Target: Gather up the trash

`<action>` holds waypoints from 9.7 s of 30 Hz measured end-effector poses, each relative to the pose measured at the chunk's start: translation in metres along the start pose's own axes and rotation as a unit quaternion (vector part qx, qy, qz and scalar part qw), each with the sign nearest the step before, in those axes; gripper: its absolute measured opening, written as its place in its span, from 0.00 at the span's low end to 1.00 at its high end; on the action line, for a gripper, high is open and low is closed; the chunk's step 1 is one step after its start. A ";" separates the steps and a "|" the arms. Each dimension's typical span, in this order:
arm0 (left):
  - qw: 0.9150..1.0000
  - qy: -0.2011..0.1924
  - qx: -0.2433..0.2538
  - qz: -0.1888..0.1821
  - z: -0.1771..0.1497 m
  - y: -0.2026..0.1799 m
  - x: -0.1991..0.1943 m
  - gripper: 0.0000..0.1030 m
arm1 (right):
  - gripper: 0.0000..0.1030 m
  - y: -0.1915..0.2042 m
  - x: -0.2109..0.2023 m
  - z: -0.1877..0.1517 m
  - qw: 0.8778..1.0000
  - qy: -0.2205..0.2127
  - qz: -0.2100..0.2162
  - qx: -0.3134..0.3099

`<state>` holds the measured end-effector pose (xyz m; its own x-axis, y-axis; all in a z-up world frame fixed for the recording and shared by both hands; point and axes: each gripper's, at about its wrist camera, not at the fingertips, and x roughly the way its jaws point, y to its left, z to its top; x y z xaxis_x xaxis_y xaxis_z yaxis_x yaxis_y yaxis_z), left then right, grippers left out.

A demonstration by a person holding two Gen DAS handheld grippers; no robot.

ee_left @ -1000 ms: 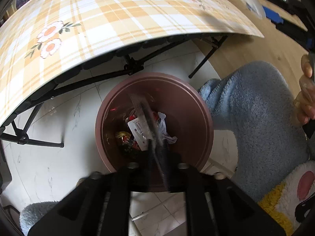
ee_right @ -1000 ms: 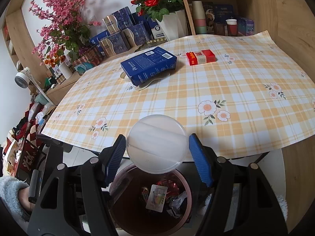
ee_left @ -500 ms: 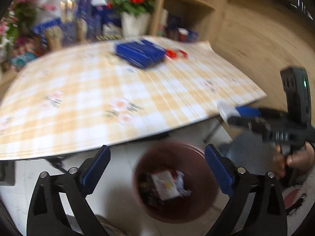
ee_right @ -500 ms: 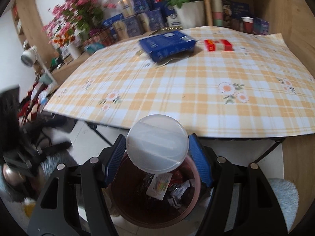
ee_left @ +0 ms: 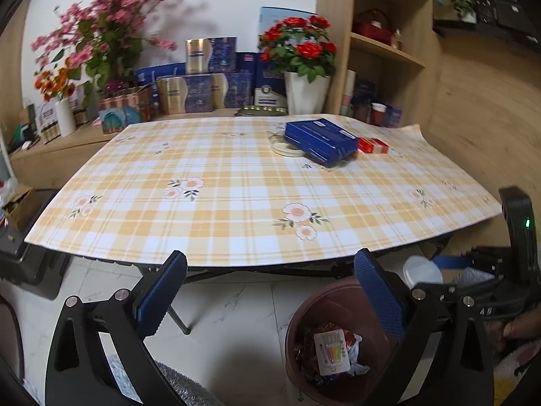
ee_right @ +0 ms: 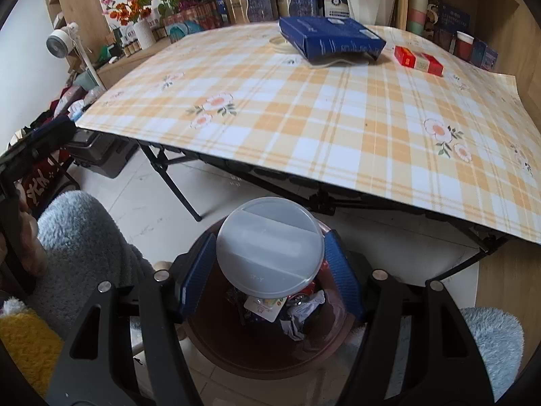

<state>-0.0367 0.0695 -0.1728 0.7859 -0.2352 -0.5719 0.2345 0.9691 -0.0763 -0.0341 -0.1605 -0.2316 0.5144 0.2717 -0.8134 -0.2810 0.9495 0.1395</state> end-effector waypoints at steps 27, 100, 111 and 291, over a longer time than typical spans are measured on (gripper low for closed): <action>1.000 0.013 -0.025 -0.003 -0.003 0.009 0.006 0.94 | 0.94 -0.018 -0.008 0.000 0.999 -0.016 -0.017 0.048; 0.990 0.094 0.101 -0.025 0.147 -0.102 0.227 0.94 | 0.85 -0.253 0.136 0.256 0.986 -0.032 -0.114 0.115; 0.965 0.124 0.230 0.011 0.153 -0.158 0.289 0.94 | 0.85 -0.263 0.100 0.244 0.974 -0.133 -0.090 0.157; 0.998 0.051 -0.032 0.004 -0.007 0.015 0.014 0.94 | 0.85 -0.004 0.018 -0.007 1.000 0.028 -0.002 0.012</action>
<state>-0.0260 0.0808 -0.1877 0.7248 -0.2227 -0.6520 0.1892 0.9743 -0.1224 -0.0293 -0.1602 -0.2503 0.4684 0.2593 -0.8446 -0.2589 0.9543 0.1494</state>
